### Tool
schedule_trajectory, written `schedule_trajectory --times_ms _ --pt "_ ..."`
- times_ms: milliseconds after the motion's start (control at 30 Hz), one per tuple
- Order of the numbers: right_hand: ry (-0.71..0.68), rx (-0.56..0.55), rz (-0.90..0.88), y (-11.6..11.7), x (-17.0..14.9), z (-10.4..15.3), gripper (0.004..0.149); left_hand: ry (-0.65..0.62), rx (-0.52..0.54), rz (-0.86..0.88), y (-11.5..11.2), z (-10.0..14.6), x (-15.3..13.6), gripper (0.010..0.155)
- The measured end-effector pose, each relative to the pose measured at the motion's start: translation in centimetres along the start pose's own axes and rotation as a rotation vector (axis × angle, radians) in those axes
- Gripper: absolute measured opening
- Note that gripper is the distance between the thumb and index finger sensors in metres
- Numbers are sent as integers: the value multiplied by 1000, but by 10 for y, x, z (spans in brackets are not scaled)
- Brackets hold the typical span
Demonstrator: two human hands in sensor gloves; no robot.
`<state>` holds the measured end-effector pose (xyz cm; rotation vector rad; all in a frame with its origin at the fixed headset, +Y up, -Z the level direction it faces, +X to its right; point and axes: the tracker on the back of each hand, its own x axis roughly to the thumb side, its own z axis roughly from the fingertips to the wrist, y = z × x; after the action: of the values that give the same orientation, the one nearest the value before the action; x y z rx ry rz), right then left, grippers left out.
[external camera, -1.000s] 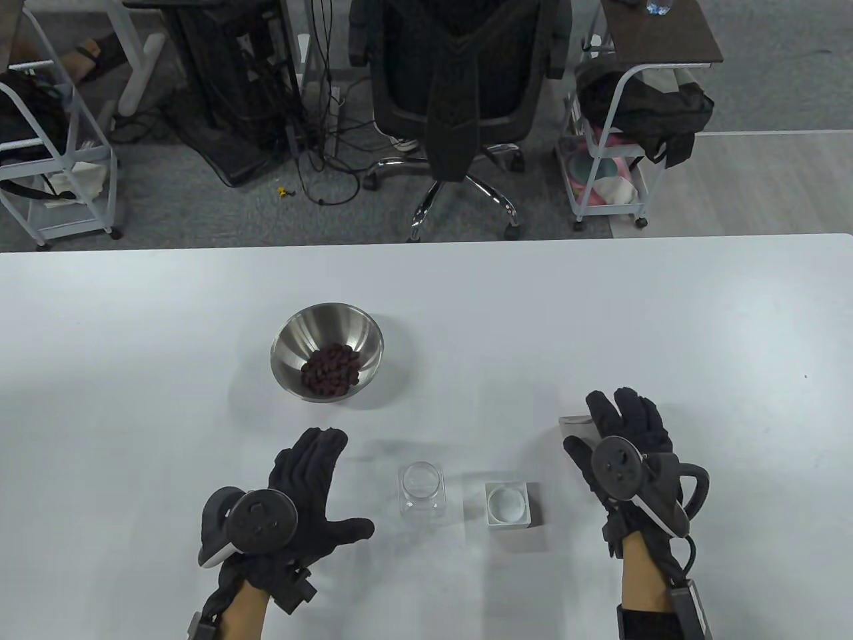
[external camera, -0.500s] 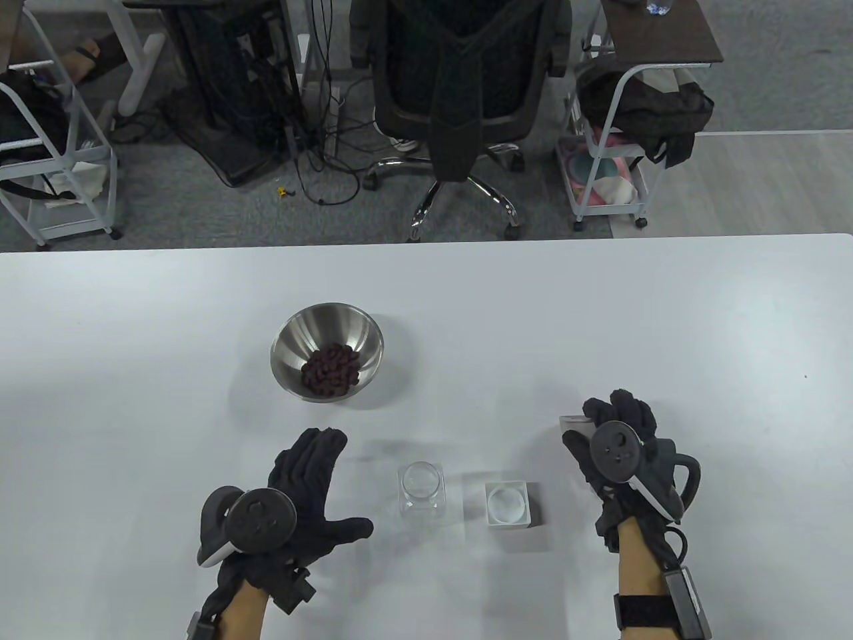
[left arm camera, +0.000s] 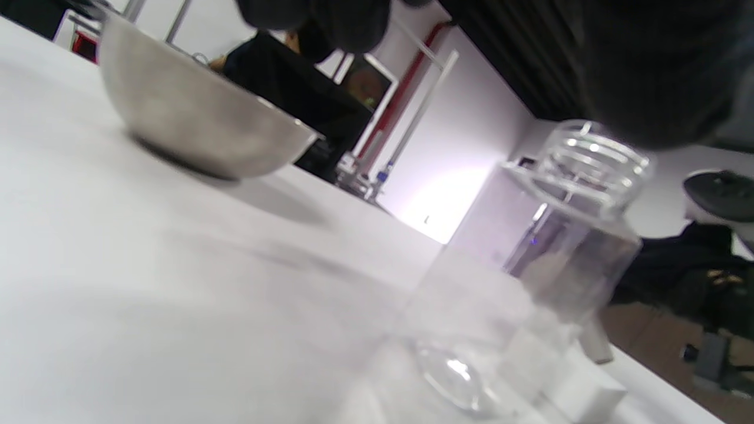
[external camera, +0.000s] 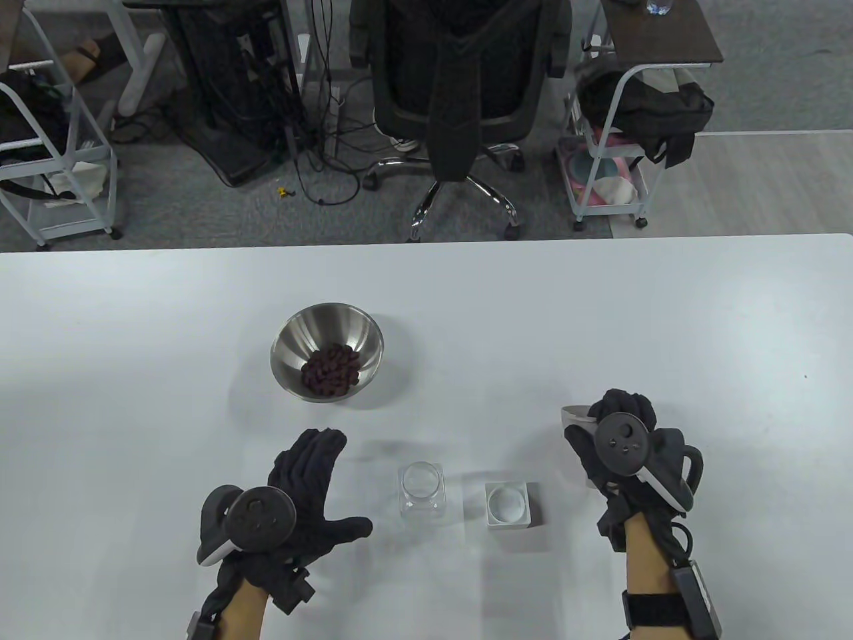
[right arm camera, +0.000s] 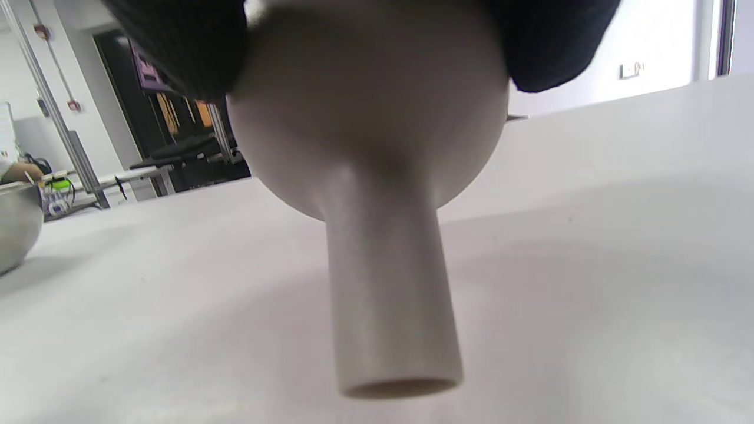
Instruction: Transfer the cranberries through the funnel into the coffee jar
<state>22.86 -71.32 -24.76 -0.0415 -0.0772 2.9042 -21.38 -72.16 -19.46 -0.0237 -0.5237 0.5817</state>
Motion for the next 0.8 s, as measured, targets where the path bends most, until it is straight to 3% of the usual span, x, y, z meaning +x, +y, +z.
schedule_trajectory --times_ms 300,600,800 --pt "-105 -193 -55 -28 31 29 44 6 -8 -5 -1 0 0 116" --pt "-313 -373 -168 -65 86 66 42 23 -18 -12 -3 -2 -3 116" --pt "-423 -451 -200 -76 118 82 41 25 -27 -15 -4 -3 -3 115"
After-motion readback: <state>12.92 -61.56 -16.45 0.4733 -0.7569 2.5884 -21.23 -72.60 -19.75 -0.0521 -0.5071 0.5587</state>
